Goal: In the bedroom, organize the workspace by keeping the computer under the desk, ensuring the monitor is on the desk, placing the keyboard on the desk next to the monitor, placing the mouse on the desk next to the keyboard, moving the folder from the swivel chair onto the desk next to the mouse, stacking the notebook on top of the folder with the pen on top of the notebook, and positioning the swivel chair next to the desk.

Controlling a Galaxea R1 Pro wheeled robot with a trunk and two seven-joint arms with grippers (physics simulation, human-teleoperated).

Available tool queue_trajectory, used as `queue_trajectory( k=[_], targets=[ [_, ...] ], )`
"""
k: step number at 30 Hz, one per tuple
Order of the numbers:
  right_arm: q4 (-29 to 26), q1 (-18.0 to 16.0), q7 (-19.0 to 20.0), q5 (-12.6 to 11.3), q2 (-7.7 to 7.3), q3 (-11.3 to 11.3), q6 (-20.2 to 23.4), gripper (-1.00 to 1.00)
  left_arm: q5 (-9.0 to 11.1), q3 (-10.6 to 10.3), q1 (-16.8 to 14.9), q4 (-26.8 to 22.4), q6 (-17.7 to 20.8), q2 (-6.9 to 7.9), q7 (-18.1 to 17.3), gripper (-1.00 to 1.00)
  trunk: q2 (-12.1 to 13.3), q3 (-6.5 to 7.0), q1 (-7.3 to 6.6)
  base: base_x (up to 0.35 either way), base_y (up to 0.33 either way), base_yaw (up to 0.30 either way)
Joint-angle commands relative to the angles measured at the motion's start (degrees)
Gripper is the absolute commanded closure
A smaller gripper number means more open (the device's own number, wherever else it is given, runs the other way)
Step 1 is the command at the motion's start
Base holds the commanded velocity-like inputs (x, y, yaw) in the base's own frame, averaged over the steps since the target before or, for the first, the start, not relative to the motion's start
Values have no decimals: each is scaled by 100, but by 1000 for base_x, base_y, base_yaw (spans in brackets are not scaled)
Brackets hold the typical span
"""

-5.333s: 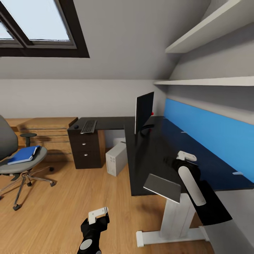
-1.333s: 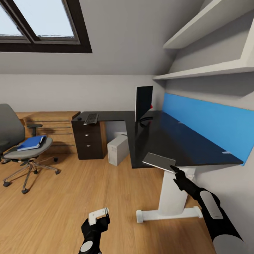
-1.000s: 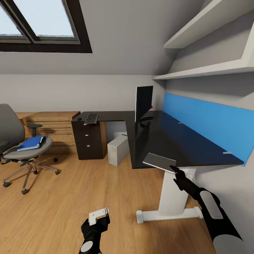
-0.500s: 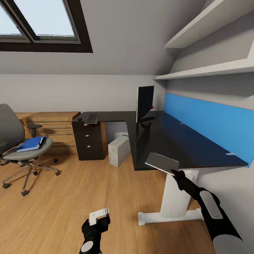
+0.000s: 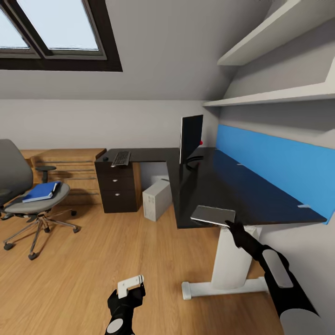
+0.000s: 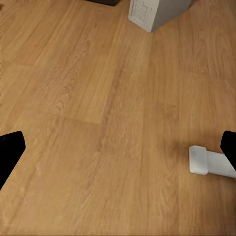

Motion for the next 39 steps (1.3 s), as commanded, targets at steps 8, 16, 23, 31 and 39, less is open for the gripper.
queue_trajectory(
  k=[8,16,23,31,39],
  targets=[
    [-391,-3,-6,18,14,526,13,100,25,-10,-4,9,29,3,25,-100,239,102,-133,0,0,0],
    [-901,-3,-10,87,70,1483,-597,100,25,-10,-4,10,23,16,19,-100,239,102,-133,0,0,0],
    [-1007,-3,-58,99,225,2171,-1666,100,25,-10,-4,10,19,21,10,-100,239,102,-133,4,19,0],
    [-1028,234,-258,103,881,2428,-2379,100,25,-9,-4,7,7,28,15,-100,239,102,-133,65,260,0],
    [-1187,285,-542,82,953,2559,-2431,100,32,25,-4,-23,6,45,2,-100,280,120,-155,74,314,0]
  ],
)
